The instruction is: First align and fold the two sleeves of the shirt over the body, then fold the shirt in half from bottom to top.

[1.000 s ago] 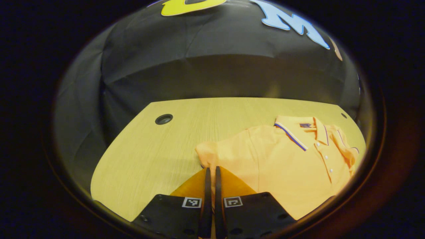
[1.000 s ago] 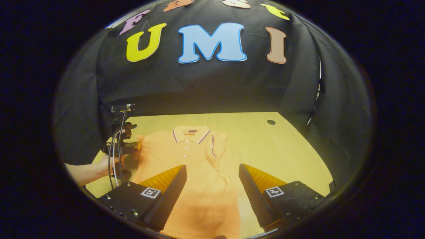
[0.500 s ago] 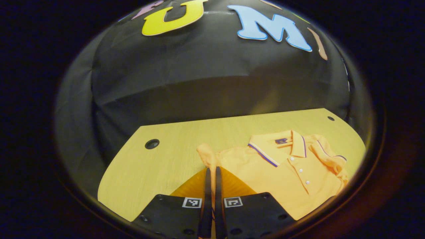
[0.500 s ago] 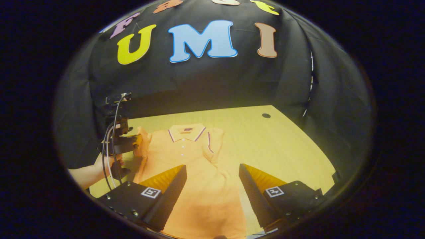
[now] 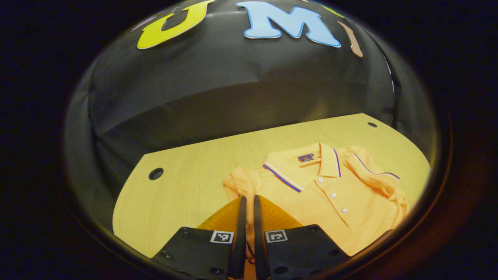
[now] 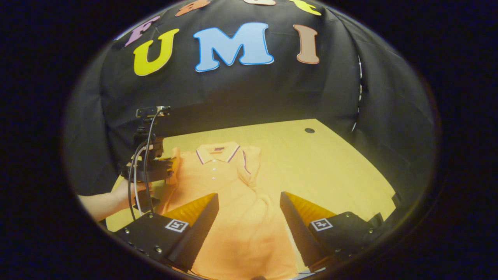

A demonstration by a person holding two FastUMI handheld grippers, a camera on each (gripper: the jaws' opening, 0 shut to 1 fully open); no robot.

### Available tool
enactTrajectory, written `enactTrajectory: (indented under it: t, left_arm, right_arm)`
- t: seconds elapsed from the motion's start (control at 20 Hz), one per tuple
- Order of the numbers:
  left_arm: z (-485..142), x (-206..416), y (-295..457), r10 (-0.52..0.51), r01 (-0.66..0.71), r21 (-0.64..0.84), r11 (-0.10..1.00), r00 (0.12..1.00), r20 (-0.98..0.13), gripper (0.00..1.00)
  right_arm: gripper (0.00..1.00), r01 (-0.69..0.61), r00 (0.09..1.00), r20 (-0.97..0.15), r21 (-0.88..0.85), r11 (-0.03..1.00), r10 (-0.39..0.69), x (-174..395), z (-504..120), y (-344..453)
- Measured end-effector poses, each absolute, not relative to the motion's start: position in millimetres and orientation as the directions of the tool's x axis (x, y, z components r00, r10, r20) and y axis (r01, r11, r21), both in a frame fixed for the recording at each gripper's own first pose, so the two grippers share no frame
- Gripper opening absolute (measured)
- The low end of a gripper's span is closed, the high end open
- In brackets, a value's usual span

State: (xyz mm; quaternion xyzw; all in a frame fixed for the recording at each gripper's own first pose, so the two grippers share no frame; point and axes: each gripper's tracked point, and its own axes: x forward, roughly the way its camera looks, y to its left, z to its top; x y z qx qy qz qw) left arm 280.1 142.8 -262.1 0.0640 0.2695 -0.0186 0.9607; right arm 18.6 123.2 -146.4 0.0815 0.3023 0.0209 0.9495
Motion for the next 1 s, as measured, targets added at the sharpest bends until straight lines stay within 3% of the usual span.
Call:
enactTrajectory:
  t: [0.1, 0.25, 0.5, 0.6, 1.0]
  left_arm:
    - [-261.3, 274.4, 137.6, -0.015, 0.091, 0.117, 0.989, 0.845, -0.534, 0.25]
    - [-251.6, 259.0, 133.5, -0.023, 0.083, 0.088, 0.993, 0.844, -0.536, 0.65]
    - [-239.6, 215.3, 123.3, -0.038, 0.068, 0.037, 0.997, 0.85, -0.526, 0.92]
    - [-238.8, 193.5, 120.8, -0.038, 0.054, 0.015, 0.998, 0.85, -0.525, 0.99]
    - [-239.0, 78.6, 104.0, -0.028, 0.04, 0.01, 0.999, 0.838, -0.545, 0.97]
  right_arm:
    - [0.98, -0.007, 0.821, -0.561, 0.17, 0.985, 0.103, 18.9, -144.5, 123.1]
    - [0.99, -0.037, 0.822, -0.555, 0.166, 0.985, 0.125, 15.6, -147.1, 119.9]
    - [0.98, -0.066, 0.816, -0.557, 0.174, 0.982, 0.154, -4.2, -161.2, 109.6]
    - [0.98, -0.079, 0.806, -0.568, 0.171, 0.982, 0.164, -13.7, -171.9, 103.5]
    - [0.98, -0.083, 0.762, -0.618, 0.202, 0.976, 0.193, -60.2, -205.7, 85.6]
